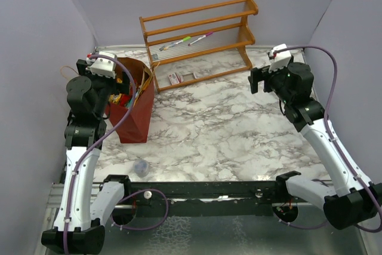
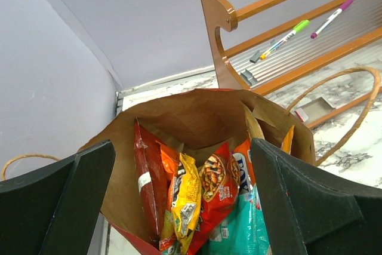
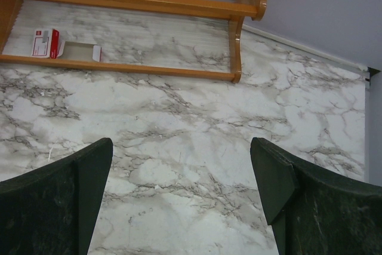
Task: Place the snacks into the paper bag
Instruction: Reset both arms
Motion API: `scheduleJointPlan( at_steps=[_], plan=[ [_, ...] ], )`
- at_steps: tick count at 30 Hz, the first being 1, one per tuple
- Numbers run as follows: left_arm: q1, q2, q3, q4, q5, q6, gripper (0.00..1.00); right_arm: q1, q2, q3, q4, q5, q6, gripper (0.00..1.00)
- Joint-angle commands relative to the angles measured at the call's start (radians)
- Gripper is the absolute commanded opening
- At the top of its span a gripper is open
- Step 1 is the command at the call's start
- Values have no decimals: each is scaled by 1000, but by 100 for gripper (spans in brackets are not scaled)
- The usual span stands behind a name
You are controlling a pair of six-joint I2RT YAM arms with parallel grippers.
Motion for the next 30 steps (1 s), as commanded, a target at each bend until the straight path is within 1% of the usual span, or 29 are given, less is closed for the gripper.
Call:
scheduleJointPlan(
  at_steps=[1, 12, 19, 23, 30],
  plan=[
    [7, -27, -5, 0, 43, -15, 99, -3, -78, -39, 28, 24, -19, 99],
    [12, -62, -28, 2, 35, -24, 99, -2, -181, -108, 54, -19, -59, 99],
    [19, -81, -50, 4, 9, -55, 99, -3, -217, -155, 83, -4, -65, 99],
    [26, -82, -33, -21, -14, -83, 99, -3, -228, -177, 97, 9, -67, 99],
    [32, -82, -13, -61, 30, -71, 99, -4, -241, -200, 116, 25, -73, 99]
  ],
)
